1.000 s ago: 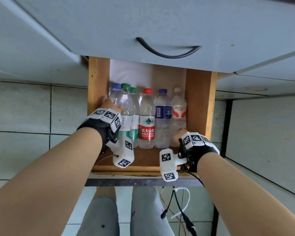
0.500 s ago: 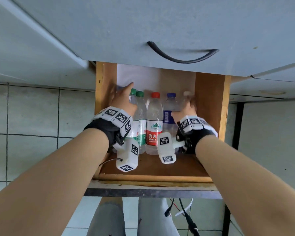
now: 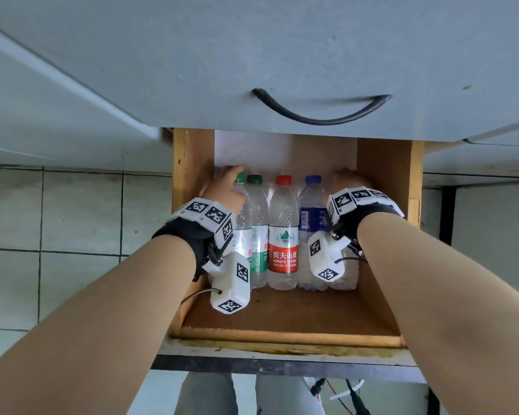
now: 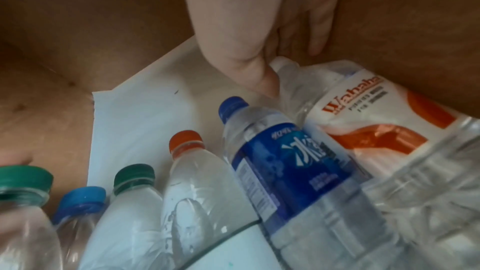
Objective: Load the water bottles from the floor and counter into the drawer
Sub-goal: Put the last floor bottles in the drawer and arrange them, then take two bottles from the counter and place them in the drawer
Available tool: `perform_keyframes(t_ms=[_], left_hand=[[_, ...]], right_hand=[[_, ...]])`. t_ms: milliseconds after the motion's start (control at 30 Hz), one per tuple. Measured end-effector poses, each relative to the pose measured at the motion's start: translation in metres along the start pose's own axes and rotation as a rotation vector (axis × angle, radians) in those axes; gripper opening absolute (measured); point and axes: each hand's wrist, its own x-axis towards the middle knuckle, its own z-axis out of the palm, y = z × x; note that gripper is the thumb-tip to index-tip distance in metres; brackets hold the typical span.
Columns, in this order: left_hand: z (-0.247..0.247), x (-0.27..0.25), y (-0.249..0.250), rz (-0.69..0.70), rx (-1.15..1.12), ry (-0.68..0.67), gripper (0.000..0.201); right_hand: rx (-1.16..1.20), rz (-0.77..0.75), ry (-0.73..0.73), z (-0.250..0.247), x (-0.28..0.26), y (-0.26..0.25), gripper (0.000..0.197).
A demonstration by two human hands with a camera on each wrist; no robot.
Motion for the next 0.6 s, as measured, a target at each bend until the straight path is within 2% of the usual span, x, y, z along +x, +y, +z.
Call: perform_keyframes(t_ms=[167,267,333,367,500,600], left_hand=[[0.004,-0.003,0.006,-0.049,0.047,-0.021,0.076],[0.003,-0.011,0.003,-0.064,-0.136,-0.037,0.077],[0.000,-0.026,0.002,-0.056,-0.301,-0.009,0.074],[-0.001,-0.036,0.004,-0.046,-0.378,0.015,0.071],[-0.011,-0.084,0.016,-0.018,-0.623,0.073,0.046],[-0.029,-0.126,0.037,-0.019,-0.770,0.050,0.036]], right_hand=[[-0.051,-0.060,-0.037,0.019,0.014,0.014,0.059],[-0.034,-0.062,-0.074,0.017,0.009,0.016,0.071],[0.060,-0.034,-0.112,0.012,-0.005,0.013,0.079],[0.163,-0.016,-0.149,0.011,-0.016,0.011,0.079],[0.876,0.076,-0.366,0.002,-0.093,-0.015,0.054],[1.298,0.054,-0.340,-0.016,-0.154,-0.036,0.041]])
